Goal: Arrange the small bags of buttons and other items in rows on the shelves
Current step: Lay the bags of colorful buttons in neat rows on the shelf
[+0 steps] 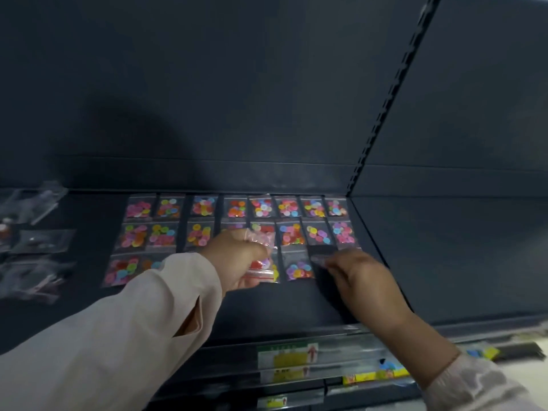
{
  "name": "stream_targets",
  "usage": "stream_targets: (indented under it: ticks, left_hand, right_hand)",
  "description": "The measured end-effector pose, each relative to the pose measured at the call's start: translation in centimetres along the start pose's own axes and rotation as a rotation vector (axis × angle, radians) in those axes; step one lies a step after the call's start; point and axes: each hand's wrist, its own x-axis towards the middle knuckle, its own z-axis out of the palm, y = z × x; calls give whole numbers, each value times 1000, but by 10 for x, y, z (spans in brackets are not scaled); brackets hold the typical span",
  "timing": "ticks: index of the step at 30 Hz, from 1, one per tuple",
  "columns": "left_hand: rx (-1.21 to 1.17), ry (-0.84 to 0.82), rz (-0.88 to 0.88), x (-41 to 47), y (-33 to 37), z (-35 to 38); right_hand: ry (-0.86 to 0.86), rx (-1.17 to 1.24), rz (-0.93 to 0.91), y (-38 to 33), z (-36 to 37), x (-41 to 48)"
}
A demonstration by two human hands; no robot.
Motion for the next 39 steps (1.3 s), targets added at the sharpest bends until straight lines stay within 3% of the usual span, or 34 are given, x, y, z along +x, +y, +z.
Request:
stream_targets:
  ticks: [3, 7, 13, 20, 23, 25, 28, 39]
  left_hand:
    - [-11, 2, 0, -1, 0, 8]
    - [-47, 28, -11, -1, -1, 14]
    - [-143, 44, -64, -2, -1, 20]
    - [-273, 30, -64, -7, -5, 21]
    - [-288, 49, -41, -9, -6, 21]
    - [-295, 58, -29, -10, -6, 18]
    - [-218, 43, 21, -14, -10, 10]
    - [-80, 235, 70, -41, -34, -69]
  right_hand:
    - [-169, -110, -65, 8, 6, -13]
    - [-193, -262, -64, 7, 1, -16]
    - [-321, -255, -16, 5, 3, -16]
    - [-314, -202, -21, 3, -1, -17]
    - [-202, 3, -2, -15, -7, -14]
    - [-158, 388, 122, -39, -16, -7]
    - [-293, 1052, 344, -80, -20, 4]
    - [-416, 1357, 567, -150, 10, 35]
